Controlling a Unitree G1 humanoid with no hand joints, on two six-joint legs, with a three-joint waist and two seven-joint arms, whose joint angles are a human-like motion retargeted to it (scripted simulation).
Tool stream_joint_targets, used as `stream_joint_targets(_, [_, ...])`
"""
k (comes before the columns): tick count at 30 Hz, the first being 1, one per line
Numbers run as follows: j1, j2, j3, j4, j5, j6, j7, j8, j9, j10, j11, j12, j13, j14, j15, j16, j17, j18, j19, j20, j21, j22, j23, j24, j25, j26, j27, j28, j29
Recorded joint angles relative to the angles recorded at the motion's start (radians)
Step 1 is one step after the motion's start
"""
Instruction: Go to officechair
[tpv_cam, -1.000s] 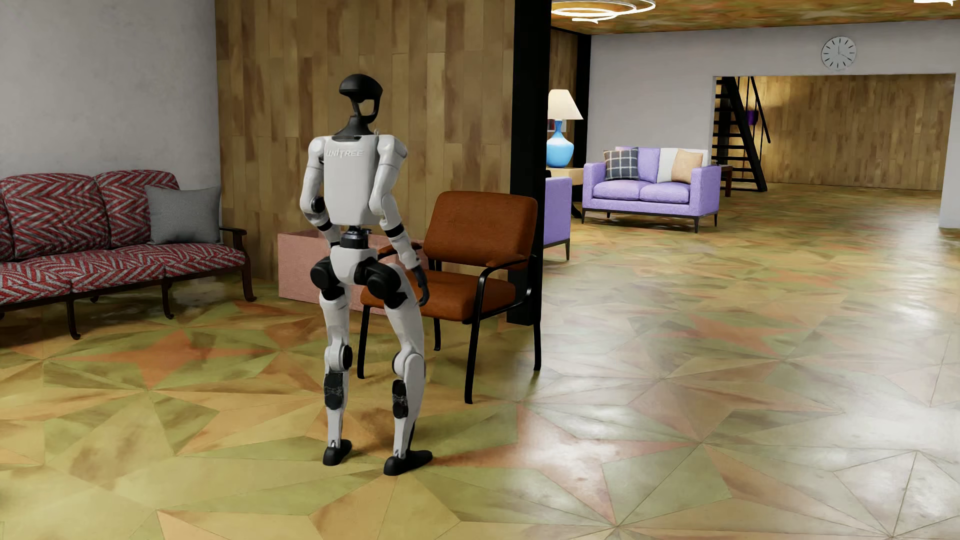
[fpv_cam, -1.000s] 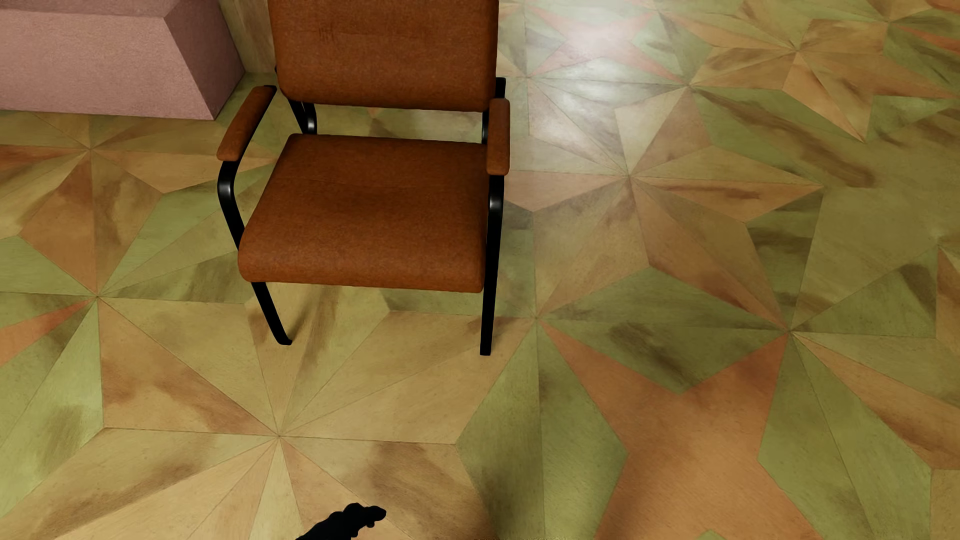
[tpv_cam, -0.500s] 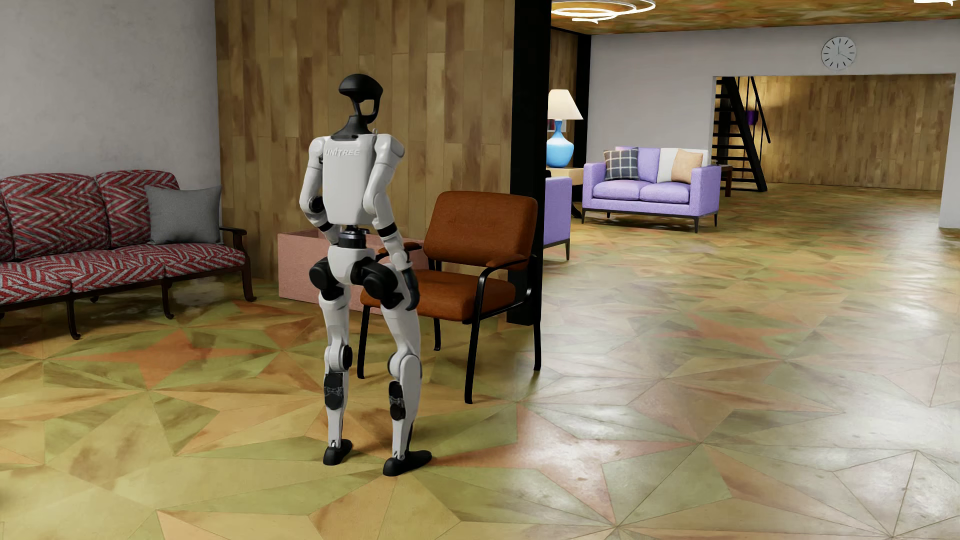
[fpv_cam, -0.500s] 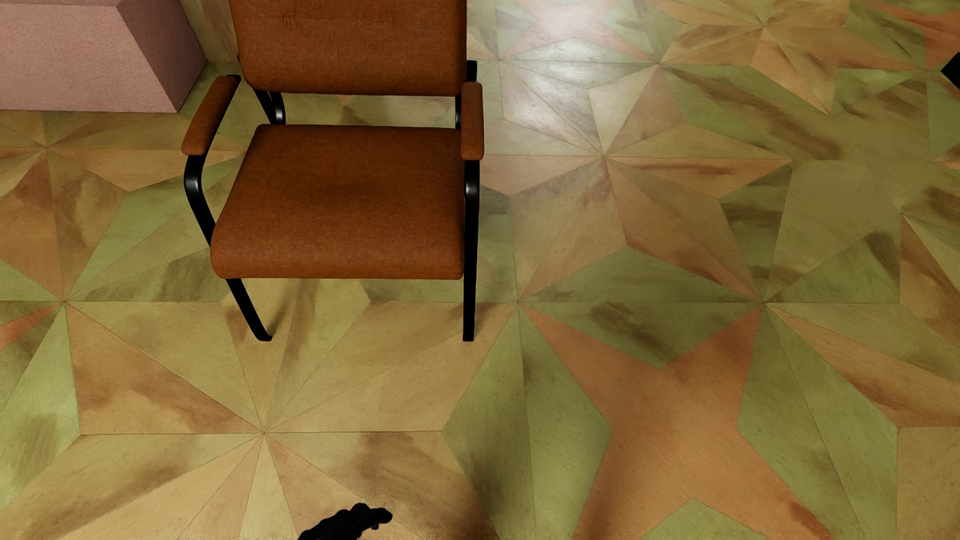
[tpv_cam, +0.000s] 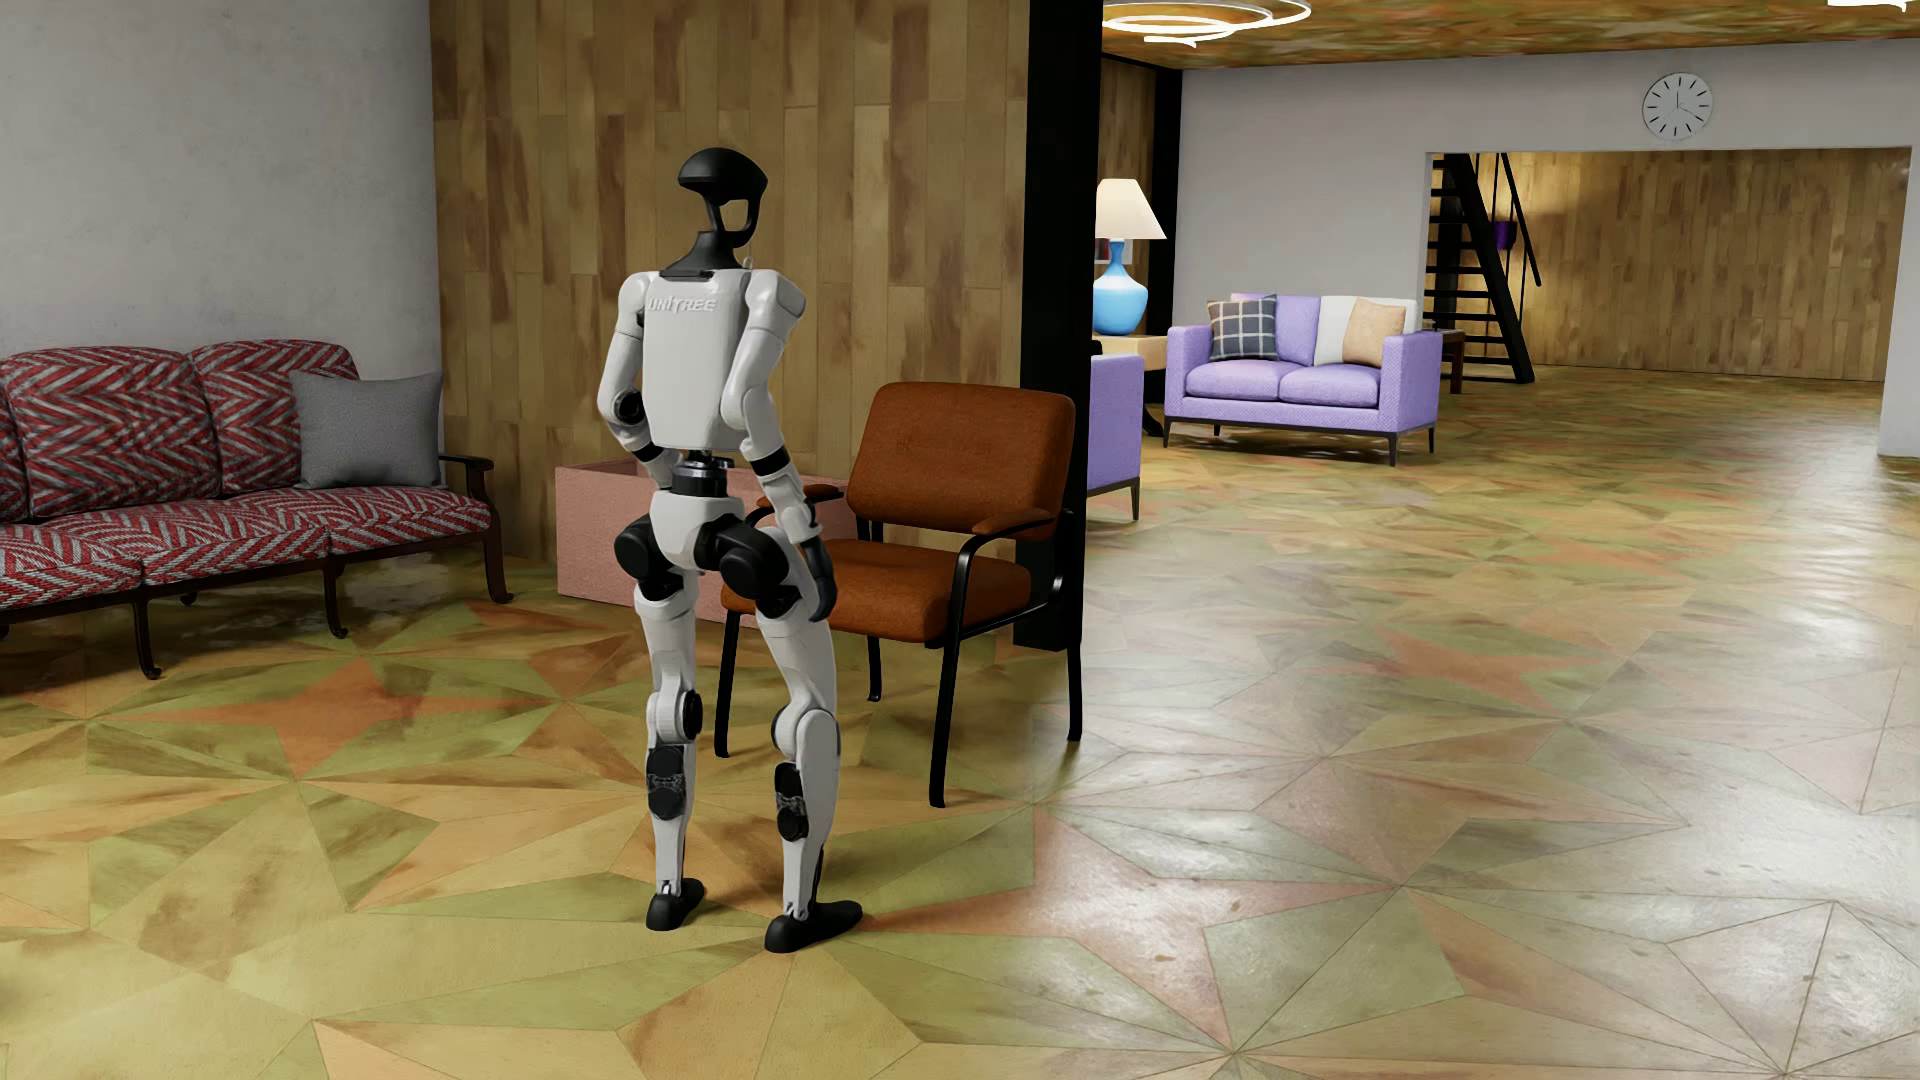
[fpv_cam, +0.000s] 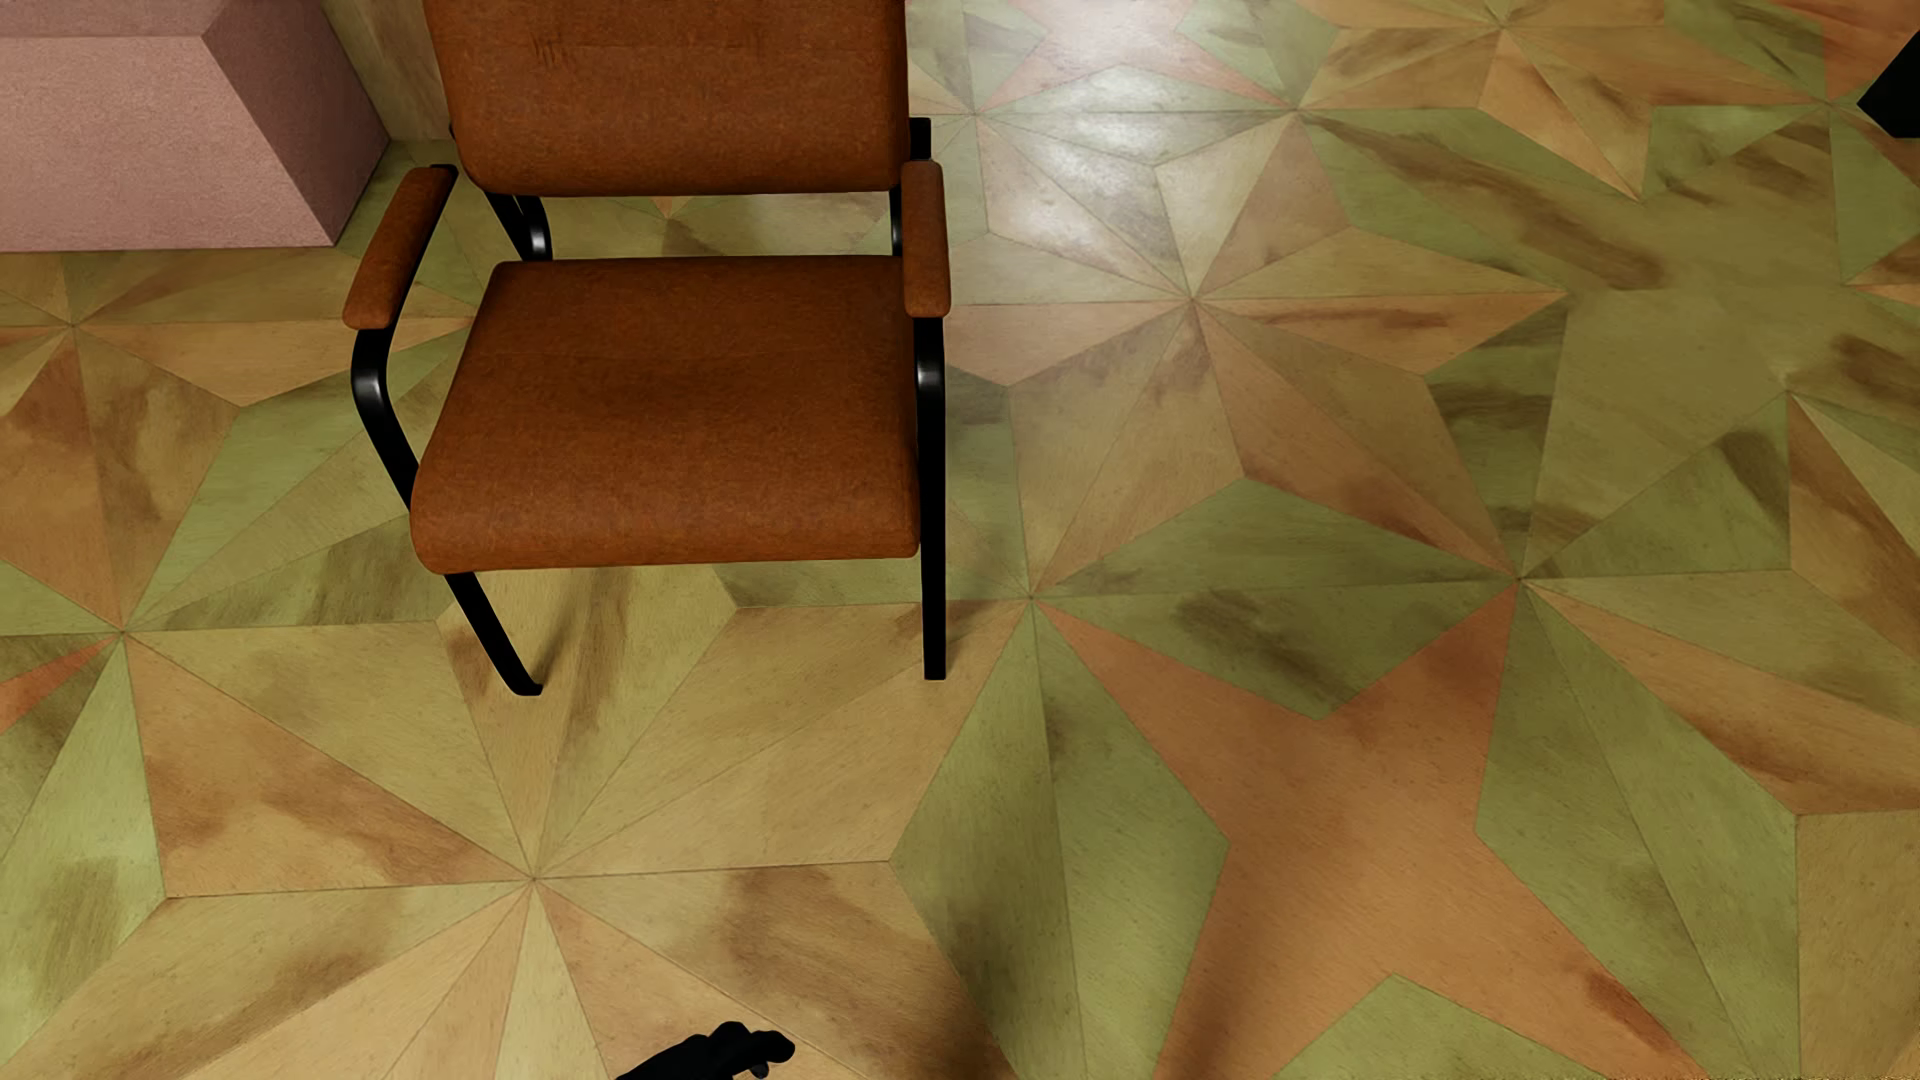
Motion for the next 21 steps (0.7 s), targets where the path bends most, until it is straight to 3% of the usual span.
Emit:
stream_joint_targets(5, [0.010, 0.008, 0.000, 0.002, 0.003, 0.000, 0.003, 0.002, 0.000, -0.002, -0.002, -0.008, 0.003, -0.003, -0.001, -0.006, 0.024, -0.002, 0.000, -0.009, -0.031, 0.018, -0.011, -0.031, 0.012, 0.005, 0.002, 0.011, -0.014])
stream_joint_targets(9, [0.018, 0.020, 0.000, 0.000, 0.003, 0.000, 0.000, -0.003, -0.001, -0.014, -0.014, -0.066, 0.000, 0.001, 0.002, -0.039, 0.040, -0.002, 0.004, 0.009, -0.055, 0.162, -0.001, -0.150, 0.016, 0.045, 0.009, 0.051, -0.012])
stream_joint_targets(12, [0.017, 0.026, -0.001, 0.001, 0.003, 0.001, -0.002, -0.009, 0.000, -0.015, -0.025, -0.111, -0.013, -0.002, -0.002, -0.041, 0.043, -0.003, 0.013, -0.039, -0.062, 0.286, 0.010, -0.175, 0.015, 0.078, 0.007, 0.057, -0.009])
stream_joint_targets(17, [0.004, 0.067, 0.006, -0.002, -0.013, 0.008, -0.035, -0.053, 0.002, 0.006, -0.082, -0.085, -0.014, -0.028, 0.005, -0.014, 0.044, 0.008, 0.052, -0.075, -0.066, 0.272, 0.015, -0.217, 0.011, 0.034, -0.006, 0.077, -0.014])
stream_joint_targets(21, [-0.002, 0.071, 0.014, -0.062, -0.083, 0.017, -0.111, -0.124, 0.001, 0.012, -0.015, -0.069, -0.006, -0.041, -0.010, -0.013, 0.018, 0.028, 0.025, -0.083, -0.055, 0.232, 0.059, -0.220, -0.001, 0.029, 0.015, 0.091, -0.011])
